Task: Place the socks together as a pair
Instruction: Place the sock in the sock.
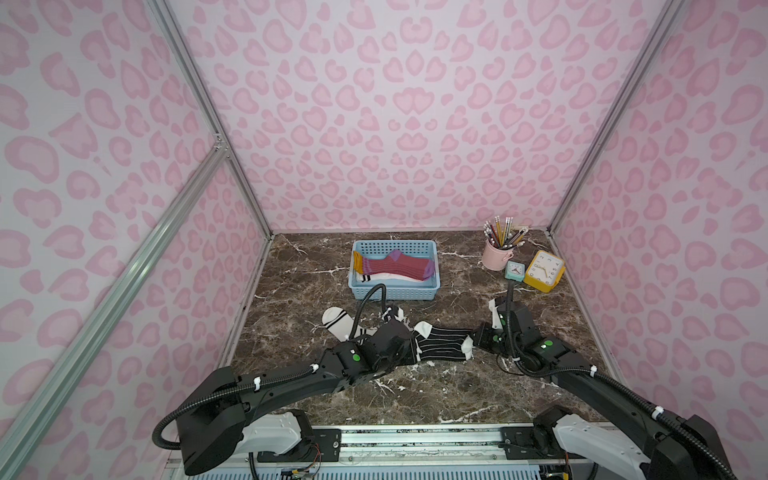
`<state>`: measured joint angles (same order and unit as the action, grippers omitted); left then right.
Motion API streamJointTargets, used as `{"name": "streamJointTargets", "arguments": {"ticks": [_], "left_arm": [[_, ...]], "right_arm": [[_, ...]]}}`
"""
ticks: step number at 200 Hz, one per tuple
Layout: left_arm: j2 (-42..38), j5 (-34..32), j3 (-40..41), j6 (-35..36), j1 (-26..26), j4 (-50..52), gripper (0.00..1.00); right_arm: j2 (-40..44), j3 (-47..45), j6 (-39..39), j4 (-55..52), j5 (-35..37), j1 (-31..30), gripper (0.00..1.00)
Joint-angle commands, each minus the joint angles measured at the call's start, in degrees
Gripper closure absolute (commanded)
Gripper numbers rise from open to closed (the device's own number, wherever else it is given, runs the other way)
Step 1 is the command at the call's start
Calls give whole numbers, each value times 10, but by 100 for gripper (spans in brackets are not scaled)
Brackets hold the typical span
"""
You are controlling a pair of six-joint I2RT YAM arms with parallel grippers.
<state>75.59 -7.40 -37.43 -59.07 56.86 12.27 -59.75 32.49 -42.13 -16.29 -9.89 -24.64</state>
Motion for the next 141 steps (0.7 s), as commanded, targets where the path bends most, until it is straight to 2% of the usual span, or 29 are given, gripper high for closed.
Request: {"name": "streamJointTargets", "arguments": {"ticks": [1,50,99,111,127,141], "left_arm": [[19,-46,-5,-44,2,-48,97],[83,-31,-11,-59,7,-80,97],[117,-38,-18,-67,8,-101,97],[126,-37,-21,-69,9,-100,95],[131,-43,-22,-76,9,-89,88],[129,-48,-28,-64,9,-82,66]], "right_arm": [[-22,14,42,-2,-47,1,100],[-69,15,64,5,-43,2,97],[-122,41,80,3,-26,6,90],[-128,43,82,3,-22,6,84],[-130,46,80,1,-8,8,74],[-125,49,79,-6,-2,9,65]]}}
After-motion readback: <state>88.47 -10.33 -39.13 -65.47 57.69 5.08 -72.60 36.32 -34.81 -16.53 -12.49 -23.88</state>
